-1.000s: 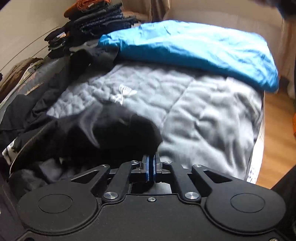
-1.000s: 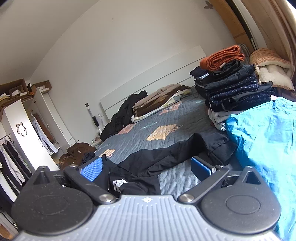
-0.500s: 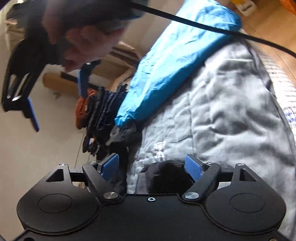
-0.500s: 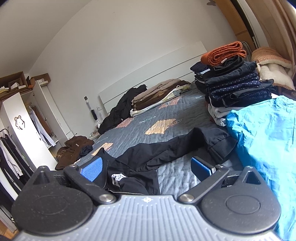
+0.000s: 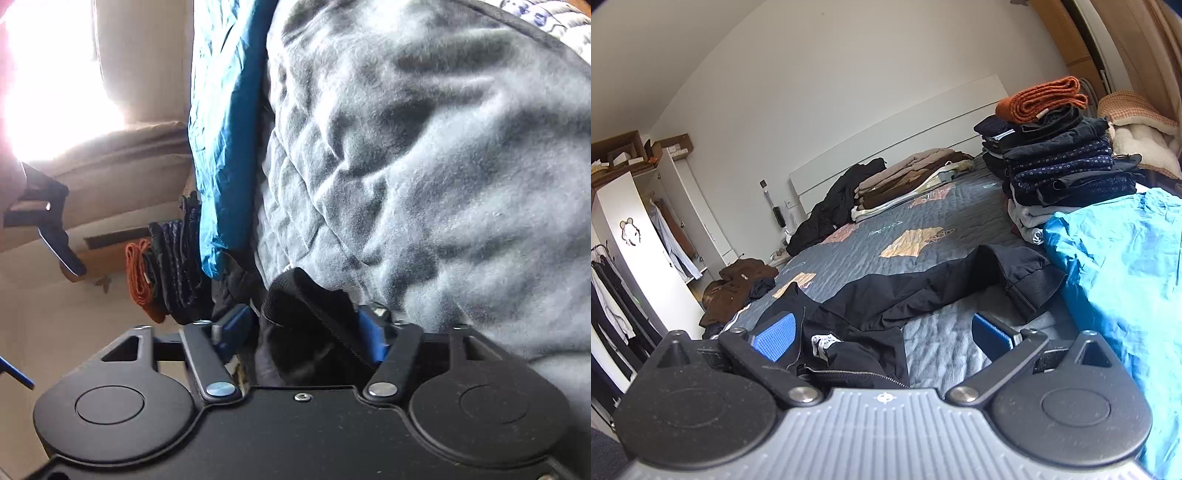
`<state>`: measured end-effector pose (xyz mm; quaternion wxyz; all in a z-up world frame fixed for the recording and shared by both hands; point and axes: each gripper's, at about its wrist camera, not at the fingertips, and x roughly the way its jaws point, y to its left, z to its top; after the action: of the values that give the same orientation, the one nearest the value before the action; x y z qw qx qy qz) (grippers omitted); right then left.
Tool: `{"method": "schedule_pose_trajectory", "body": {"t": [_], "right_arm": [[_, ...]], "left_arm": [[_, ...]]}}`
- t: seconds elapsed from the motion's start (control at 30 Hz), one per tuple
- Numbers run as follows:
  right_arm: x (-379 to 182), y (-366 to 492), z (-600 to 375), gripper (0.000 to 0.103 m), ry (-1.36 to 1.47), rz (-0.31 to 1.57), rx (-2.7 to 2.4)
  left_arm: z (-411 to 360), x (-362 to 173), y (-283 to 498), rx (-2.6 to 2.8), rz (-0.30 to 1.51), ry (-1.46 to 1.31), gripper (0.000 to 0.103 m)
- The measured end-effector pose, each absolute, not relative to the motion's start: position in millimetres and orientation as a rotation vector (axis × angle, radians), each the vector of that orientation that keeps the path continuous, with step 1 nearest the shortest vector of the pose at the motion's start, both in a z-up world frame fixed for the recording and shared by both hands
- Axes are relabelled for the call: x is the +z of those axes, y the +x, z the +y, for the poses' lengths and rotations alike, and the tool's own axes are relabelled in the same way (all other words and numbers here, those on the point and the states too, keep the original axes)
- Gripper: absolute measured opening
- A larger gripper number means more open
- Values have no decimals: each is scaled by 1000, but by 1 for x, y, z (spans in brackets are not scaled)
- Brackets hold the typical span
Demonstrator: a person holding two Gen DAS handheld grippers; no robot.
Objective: Fold clothes
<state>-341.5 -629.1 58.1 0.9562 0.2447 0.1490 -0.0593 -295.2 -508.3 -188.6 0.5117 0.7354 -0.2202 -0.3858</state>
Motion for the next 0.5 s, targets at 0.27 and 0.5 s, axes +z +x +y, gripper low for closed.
{"method": "schedule_pose_trajectory", "body": {"t": [0.27,0.5], "right_arm": [[57,-346,-633,102,510,295,-128],[56,-342,-629,102,501,308,-115]], "left_arm": [[-502,-76,-227,-1080,120,961,2],[-437,-18,-148,-1008,471,307,2]]}}
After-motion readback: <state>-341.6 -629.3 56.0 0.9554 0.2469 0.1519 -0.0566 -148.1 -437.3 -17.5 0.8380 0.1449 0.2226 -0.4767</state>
